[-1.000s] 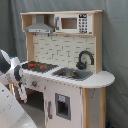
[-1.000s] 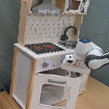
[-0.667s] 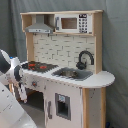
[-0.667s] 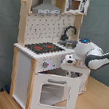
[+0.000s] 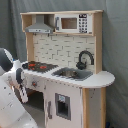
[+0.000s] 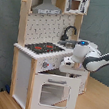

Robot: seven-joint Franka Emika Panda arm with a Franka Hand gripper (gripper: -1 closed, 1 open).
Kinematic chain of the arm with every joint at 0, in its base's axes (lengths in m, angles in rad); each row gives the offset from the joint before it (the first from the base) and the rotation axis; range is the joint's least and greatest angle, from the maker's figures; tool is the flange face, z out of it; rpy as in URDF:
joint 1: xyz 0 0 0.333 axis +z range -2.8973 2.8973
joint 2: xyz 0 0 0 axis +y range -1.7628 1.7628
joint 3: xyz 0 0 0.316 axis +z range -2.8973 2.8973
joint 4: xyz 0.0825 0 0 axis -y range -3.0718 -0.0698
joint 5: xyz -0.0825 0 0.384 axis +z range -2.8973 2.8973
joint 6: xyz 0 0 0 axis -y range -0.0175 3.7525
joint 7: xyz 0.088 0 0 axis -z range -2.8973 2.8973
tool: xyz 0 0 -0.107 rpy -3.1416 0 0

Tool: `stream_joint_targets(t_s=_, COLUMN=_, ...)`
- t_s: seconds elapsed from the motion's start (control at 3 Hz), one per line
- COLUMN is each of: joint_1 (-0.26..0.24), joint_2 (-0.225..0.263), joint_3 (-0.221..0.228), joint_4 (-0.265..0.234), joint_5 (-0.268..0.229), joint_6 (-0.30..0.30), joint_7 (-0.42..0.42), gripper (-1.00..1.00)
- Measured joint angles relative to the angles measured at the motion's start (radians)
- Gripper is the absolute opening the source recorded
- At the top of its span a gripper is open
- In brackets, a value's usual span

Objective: Play with the kitchen

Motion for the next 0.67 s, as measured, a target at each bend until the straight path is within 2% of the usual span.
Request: stream_joint_targets(t_s=0.67, joint_1=-0.116, joint_2=0.068, joint_3=0.14, joint_4=0.001, joint_5=0.0, joint_6=0.086, joint_7=-0.042, gripper=-1.0)
